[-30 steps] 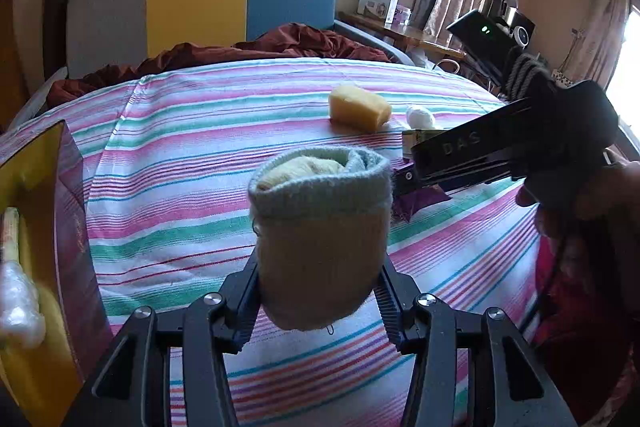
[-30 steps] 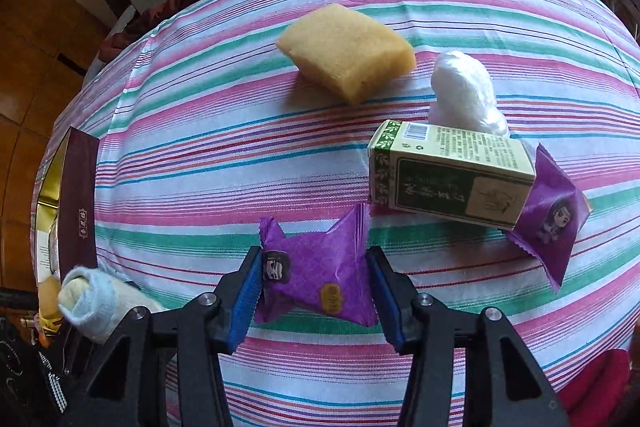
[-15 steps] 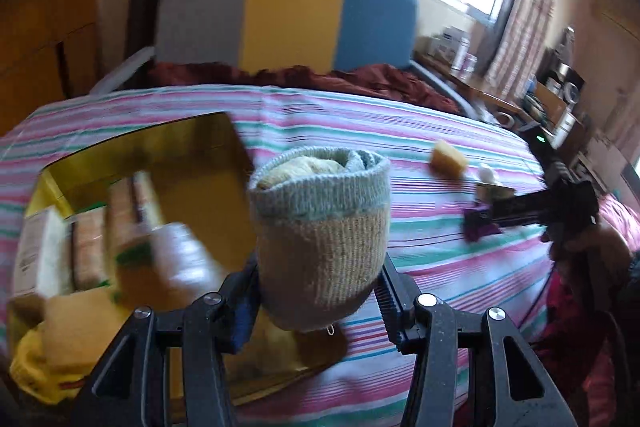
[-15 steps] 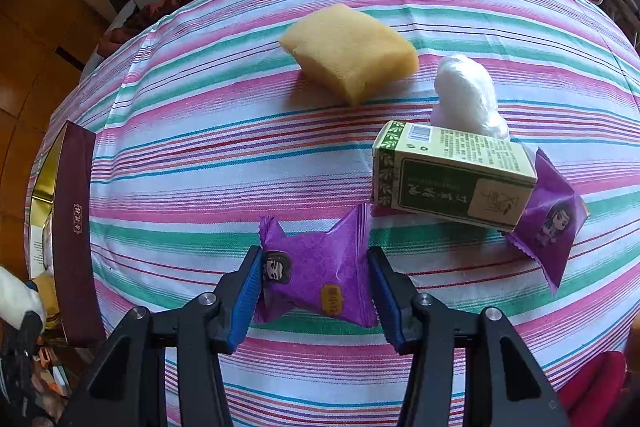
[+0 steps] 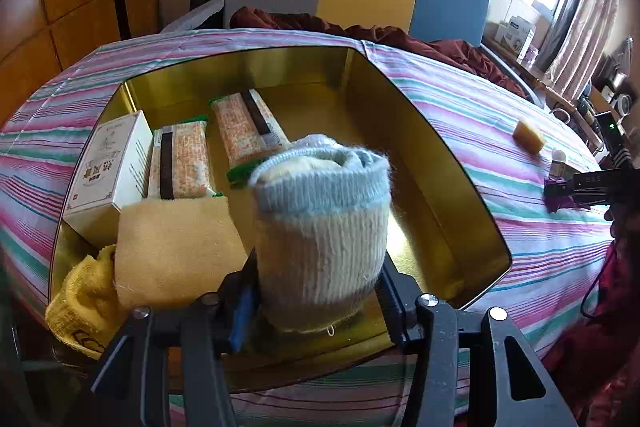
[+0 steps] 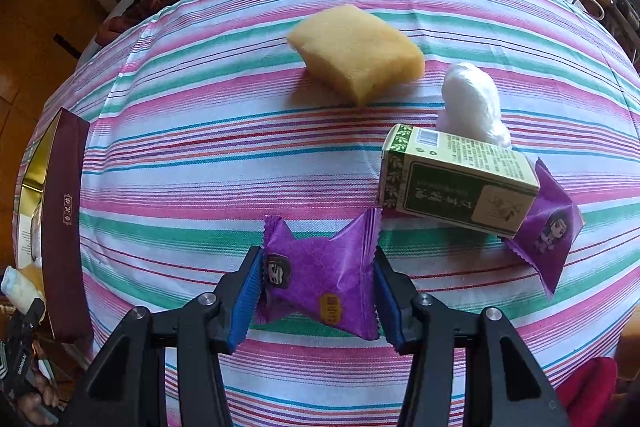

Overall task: Organize objects
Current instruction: 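Lower the sock into the gold tray and open the left tool while the right holds the packet, then carry the purple packet into the gold tray and open the right tool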

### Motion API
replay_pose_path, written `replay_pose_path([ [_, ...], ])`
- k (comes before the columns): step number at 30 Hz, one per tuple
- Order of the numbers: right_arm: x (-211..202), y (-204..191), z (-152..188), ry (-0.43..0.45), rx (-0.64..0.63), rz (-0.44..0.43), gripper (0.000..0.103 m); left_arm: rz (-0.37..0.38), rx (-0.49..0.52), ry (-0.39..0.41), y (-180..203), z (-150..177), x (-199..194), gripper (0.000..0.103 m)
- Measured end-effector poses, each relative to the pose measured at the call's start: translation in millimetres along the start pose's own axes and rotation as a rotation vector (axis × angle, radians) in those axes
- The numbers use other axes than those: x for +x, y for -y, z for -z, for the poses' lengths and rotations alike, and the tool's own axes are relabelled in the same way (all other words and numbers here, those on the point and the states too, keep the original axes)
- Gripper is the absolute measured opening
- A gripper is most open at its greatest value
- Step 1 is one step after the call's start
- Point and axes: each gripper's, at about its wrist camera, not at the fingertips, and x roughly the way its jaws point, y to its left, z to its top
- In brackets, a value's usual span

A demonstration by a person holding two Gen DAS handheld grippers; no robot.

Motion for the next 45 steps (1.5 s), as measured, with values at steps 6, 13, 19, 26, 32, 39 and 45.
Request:
replay_pose_path([
  [6,0.0,0.6,-0.2,0.0,-0.006,0.001,0.052,-0.012,0.0,0.025,0.3,2.8,-5.1,0.072],
  [13,-1.0,2.3,-0.4,0.004,-0.019,0.01,0.052,-0.07,0.035,0.143,2.9,-3.9,-25.1,0.083],
  [19,-4.8,-0.3,0.1,0.028,-0.041,0.034,0.046,-0.138,0.013,0.217,-6.9,-9.7,-40.1,0.098],
  [26,-14.0,-5.6,5.0,0.069,-0.059,0.069,0.044,-0.172,-0.006,0.245,-16.5,-15.1,-49.8,0.099],
  [32,-24.5,-32.3,14.2,0.133,-0.082,-0.015,0.044,-0.189,-0.024,0.262,-24.0,-16.4,-58.5,0.099],
  [39,-52.6,-140.1,48.4,0.199,-0.303,-0.206,0.044,-0.226,-0.09,0.262,-42.0,-17.1,-64.5,0.1],
  [45,-57.1,-233.7,76.3,0.217,-0.519,-0.269,0.044,-0.247,-0.155,0.295,-62.7,-13.2,-74.1,0.1],
])
